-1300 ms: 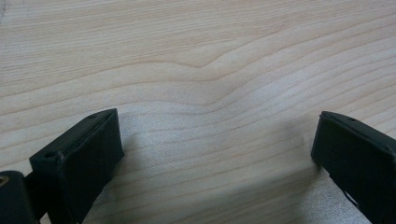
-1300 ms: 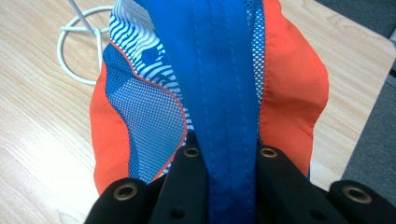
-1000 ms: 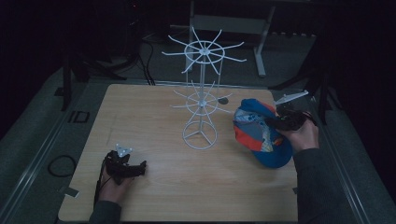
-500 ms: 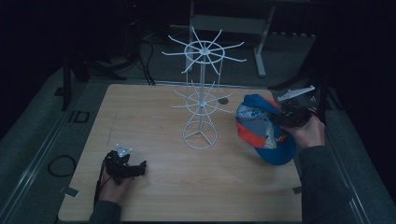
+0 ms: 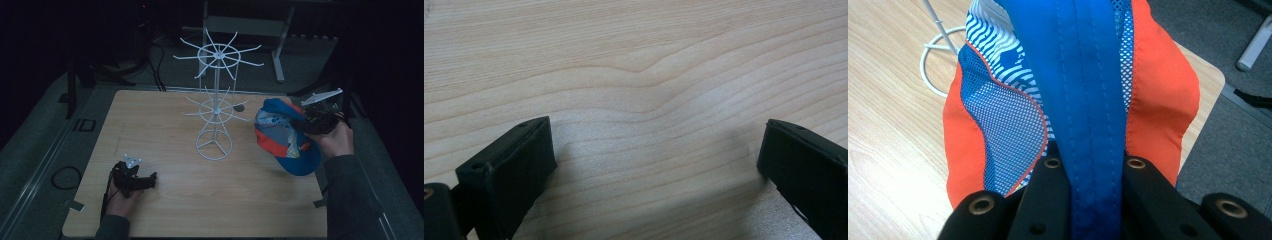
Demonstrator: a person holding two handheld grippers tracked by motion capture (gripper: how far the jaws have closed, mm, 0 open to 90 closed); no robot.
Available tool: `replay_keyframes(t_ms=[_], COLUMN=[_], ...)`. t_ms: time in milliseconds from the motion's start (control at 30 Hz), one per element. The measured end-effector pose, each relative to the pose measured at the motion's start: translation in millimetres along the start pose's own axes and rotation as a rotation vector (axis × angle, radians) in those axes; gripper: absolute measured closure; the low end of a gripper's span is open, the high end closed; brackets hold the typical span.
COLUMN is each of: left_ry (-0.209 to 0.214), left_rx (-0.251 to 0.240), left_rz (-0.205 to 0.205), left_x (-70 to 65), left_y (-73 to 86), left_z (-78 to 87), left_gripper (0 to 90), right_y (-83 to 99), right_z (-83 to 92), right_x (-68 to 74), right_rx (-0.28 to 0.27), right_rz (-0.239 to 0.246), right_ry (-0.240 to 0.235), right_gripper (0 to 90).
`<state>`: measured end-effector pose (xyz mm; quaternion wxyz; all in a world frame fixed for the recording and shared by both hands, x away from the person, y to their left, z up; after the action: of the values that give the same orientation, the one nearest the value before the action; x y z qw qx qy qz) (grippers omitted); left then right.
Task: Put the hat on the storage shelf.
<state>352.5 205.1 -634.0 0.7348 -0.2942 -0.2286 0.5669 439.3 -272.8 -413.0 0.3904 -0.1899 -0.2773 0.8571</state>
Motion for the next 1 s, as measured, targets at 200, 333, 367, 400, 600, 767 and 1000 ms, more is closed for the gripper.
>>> replay_keyframes(t_ms=[200, 333, 367, 400, 600, 767, 1000], left_ry=[0.000, 0.001, 0.001, 0.001, 0.001, 0.001, 0.001], left_rx=[0.000, 0.002, 0.002, 0.002, 0.002, 0.002, 0.002], left_rz=[0.000, -0.001, -0.001, -0.001, 0.000, -0.001, -0.001], left_x=[0.0, 0.0, 0.0, 0.0, 0.0, 0.0, 0.0], left_y=[0.0, 0.1, 0.1, 0.1, 0.1, 0.1, 0.1], left_z=[0.0, 0.1, 0.1, 0.1, 0.1, 0.1, 0.1], left_gripper=[2.3, 2.3, 2.4, 2.3, 2.3, 2.3, 2.3], right_y=[-3.3, -5.9, -7.0, -7.5, -11.9, -16.0, -21.2], right_z=[8.9, 14.7, 15.9, 17.4, 25.9, 32.4, 41.6], right_x=[0.3, 0.6, 0.7, 0.7, 2.1, 3.7, 7.5], right_rx=[-0.009, -0.016, -0.021, -0.022, -0.034, -0.049, -0.056], right_rz=[0.010, 0.021, 0.025, 0.028, 0.035, 0.045, 0.059], right_ry=[0.005, 0.008, 0.008, 0.009, 0.010, 0.014, 0.016], right_gripper=[87.9, 87.9, 87.9, 87.9, 87.9, 87.8, 87.8])
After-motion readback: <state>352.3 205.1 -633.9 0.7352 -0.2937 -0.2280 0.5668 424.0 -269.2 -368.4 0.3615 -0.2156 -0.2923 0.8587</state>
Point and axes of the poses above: each handheld gripper's, and its own axes: z roughly backward along the jaws, y roughly out of its underside, x roughly to its left, the point moved 9 cm from there along -z, roughly forward along the jaws, and after that the axes turned 1 degree about -z, right-handed, at the moved point
